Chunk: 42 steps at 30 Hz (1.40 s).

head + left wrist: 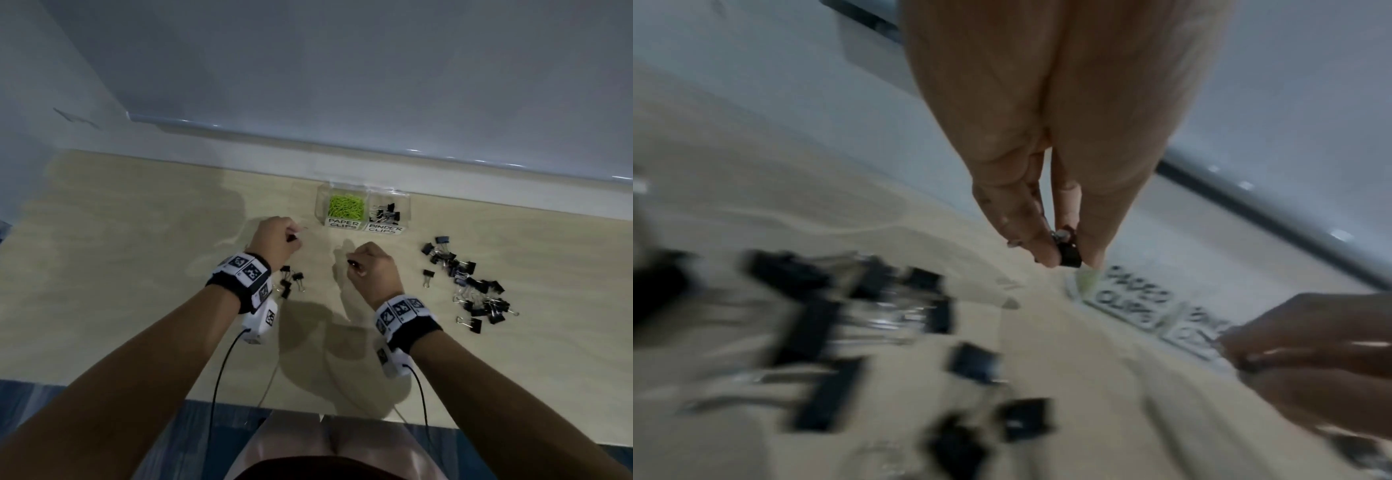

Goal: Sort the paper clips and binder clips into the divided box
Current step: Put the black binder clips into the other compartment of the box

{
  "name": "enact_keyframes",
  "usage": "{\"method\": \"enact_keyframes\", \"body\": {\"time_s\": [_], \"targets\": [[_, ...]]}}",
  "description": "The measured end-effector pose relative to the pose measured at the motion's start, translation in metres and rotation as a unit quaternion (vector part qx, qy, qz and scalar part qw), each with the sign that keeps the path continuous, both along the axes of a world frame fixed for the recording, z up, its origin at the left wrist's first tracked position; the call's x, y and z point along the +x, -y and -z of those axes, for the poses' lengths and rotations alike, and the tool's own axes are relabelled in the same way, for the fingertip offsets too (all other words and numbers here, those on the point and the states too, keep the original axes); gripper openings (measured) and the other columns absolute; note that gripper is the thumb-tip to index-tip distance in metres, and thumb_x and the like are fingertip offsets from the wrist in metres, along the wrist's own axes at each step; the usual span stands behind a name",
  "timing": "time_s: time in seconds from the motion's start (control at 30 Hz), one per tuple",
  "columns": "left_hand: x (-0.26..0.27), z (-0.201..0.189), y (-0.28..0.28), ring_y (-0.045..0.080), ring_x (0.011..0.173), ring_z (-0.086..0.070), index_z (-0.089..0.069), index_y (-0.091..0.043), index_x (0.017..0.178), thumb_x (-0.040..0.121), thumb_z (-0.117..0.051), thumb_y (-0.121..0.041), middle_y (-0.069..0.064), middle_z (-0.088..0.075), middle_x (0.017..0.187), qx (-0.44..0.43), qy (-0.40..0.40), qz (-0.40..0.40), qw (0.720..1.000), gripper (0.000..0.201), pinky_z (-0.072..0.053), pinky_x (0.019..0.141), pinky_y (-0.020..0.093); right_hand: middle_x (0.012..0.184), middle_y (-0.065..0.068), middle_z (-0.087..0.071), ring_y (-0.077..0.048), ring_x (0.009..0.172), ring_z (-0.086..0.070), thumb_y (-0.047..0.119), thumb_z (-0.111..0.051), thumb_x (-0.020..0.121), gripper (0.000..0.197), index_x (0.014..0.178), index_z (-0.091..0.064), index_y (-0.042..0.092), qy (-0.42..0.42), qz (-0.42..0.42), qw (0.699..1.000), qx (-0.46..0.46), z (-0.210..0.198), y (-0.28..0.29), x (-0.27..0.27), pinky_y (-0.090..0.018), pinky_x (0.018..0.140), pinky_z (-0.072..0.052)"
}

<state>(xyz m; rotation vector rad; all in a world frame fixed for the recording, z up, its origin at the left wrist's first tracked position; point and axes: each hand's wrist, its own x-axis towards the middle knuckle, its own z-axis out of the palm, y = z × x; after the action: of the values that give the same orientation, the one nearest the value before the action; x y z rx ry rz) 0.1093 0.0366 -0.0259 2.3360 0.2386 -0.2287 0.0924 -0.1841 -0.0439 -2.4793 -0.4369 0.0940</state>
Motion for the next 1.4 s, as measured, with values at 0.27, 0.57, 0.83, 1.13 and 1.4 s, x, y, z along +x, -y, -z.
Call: {"method": "enact_keyframes", "body": {"time_s": [0.27,0.57,0.83,1.13,1.4], "targets": [[0.062,-0.044,0.124,0.025,0.092,-0.068,-0.069,-0.001,0.099,0.079,-0.073,-0.015,0.015,-0.072,0.099,-0.167,0.038,0.01,0.985,0.026,-0.054,0.087,0.038,0.09,-0.018,-0.069,-0.028,0.075,-0.066,0.005,-0.07,0.075,0.02,0.095,-0.072,0.002,0.065,0.152,0.985,0.051,-0.044,0.053,0.073,-0.039,0.075,-0.058],[0.058,-0.032,0.089,0.021,0.093,-0.067,-0.067,-0.005,0.106,0.084,-0.066,-0.011,0.011,-0.071,0.102,-0.15,0.055,-0.019,0.987,0.023,-0.053,0.087,0.03,0.099,-0.015,-0.07,-0.025,0.081,-0.067,-0.002,-0.061,0.08,0.023,0.101,-0.07,0.005,0.053,0.122,0.991,0.036,-0.036,0.054,0.065,-0.033,0.079,-0.056],[-0.045,0.01,-0.08,0.025,0.089,-0.061,-0.065,-0.012,0.093,0.086,-0.06,-0.015,0.01,-0.061,0.099,0.113,-0.035,-0.039,0.992,0.009,-0.05,0.079,0.033,0.098,-0.011,-0.064,-0.03,0.085,-0.062,0.001,-0.056,0.078,0.025,0.099,-0.069,0.008,-0.074,-0.133,0.988,-0.023,-0.007,-0.055,0.017,-0.039,0.078,-0.053],[-0.044,0.022,-0.068,0.03,0.088,-0.058,-0.061,-0.009,0.083,0.08,-0.063,-0.023,0.013,-0.064,0.092,0.15,-0.062,-0.065,0.985,0.014,-0.048,0.074,0.035,0.128,-0.013,-0.044,-0.036,0.113,-0.044,0.006,-0.058,0.081,0.053,0.132,-0.05,0.02,-0.11,-0.271,0.934,-0.205,-0.014,-0.155,0.034,-0.041,0.094,-0.044],[-0.043,0.022,-0.078,0.016,0.085,-0.059,-0.064,-0.013,0.09,0.081,-0.064,-0.016,0.002,-0.064,0.091,0.029,-0.066,-0.128,0.989,0.009,-0.046,0.072,0.023,0.118,-0.017,-0.05,-0.034,0.103,-0.055,0.002,-0.051,0.087,0.026,0.112,-0.056,0.002,-0.081,-0.242,0.942,-0.22,-0.009,-0.134,0.039,-0.035,0.083,-0.045]]}}
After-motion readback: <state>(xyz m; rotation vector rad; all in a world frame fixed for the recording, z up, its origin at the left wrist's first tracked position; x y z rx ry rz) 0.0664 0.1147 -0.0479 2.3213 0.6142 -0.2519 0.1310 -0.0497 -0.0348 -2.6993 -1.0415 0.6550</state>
